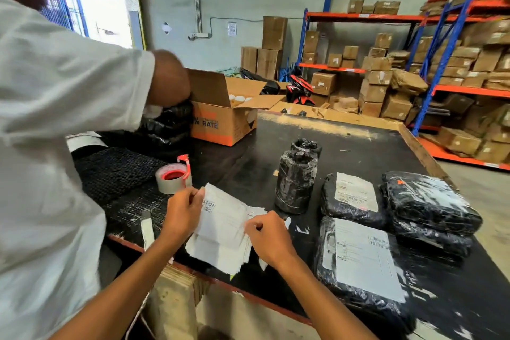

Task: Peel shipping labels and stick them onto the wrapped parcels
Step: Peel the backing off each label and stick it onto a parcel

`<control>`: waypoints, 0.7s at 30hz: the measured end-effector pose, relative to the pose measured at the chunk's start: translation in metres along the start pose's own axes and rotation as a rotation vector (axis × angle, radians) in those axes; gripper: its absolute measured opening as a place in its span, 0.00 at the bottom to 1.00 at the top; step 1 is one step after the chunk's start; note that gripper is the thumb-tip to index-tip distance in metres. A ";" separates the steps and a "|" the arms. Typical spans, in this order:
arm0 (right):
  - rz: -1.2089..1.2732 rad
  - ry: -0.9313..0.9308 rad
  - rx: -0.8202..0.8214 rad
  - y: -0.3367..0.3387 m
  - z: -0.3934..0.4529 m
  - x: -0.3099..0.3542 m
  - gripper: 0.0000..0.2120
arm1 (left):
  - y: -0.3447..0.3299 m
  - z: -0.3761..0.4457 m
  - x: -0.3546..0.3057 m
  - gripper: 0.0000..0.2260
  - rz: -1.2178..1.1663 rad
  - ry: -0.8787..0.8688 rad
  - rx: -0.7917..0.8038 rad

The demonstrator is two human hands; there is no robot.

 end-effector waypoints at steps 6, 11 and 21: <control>0.321 -0.178 0.090 0.005 -0.002 0.002 0.19 | -0.005 0.000 0.003 0.19 -0.250 0.089 -0.041; 0.653 -0.360 0.208 0.006 -0.001 -0.005 0.07 | -0.007 0.003 0.008 0.22 -0.250 0.108 -0.064; 0.602 -0.407 0.186 0.022 -0.003 -0.010 0.05 | 0.024 0.026 -0.013 0.15 -0.483 0.177 -0.251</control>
Point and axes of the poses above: each hand's wrist, its own z-axis towards the middle knuckle, its own y-axis out of the back of the hand, x = y × z, the point moved 5 cm from there along z, towards the middle knuckle, and after that the axes turned 14 degrees about -y, right-handed, at the moved point
